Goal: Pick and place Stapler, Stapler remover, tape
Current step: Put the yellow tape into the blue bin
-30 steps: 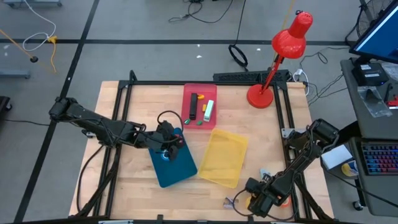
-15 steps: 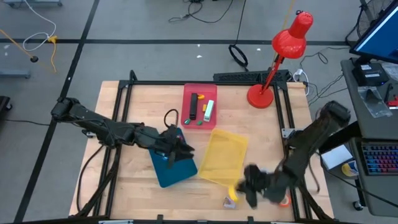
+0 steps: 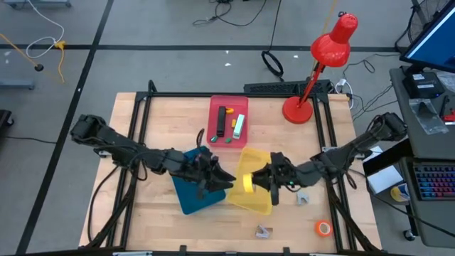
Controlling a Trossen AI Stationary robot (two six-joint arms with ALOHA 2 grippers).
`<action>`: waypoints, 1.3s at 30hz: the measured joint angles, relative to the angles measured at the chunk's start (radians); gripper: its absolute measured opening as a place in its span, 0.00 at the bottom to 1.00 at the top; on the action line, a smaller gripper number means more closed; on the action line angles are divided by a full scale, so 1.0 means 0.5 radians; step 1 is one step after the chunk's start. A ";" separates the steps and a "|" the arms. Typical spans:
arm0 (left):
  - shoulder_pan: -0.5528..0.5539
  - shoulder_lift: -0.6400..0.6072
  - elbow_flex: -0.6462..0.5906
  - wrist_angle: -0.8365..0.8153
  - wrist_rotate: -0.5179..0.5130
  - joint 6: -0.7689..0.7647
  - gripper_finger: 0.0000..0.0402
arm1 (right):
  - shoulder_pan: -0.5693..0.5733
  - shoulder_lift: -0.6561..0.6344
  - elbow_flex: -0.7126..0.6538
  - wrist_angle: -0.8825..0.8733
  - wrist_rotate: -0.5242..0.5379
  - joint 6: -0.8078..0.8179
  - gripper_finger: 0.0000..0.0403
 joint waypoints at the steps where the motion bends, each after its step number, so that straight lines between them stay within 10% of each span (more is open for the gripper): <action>1: 0.000 0.012 0.000 -0.001 -0.020 -0.011 0.40 | -0.023 0.001 0.000 -0.002 -0.007 -0.016 0.08; 30: 0.127 0.041 -0.004 0.075 -0.131 -0.051 0.39 | -0.326 0.185 0.004 0.123 -0.151 -0.089 0.08; 39: 0.148 0.036 0.002 -0.065 0.106 -0.080 0.09 | -0.333 0.215 0.003 0.137 -0.284 -0.273 0.16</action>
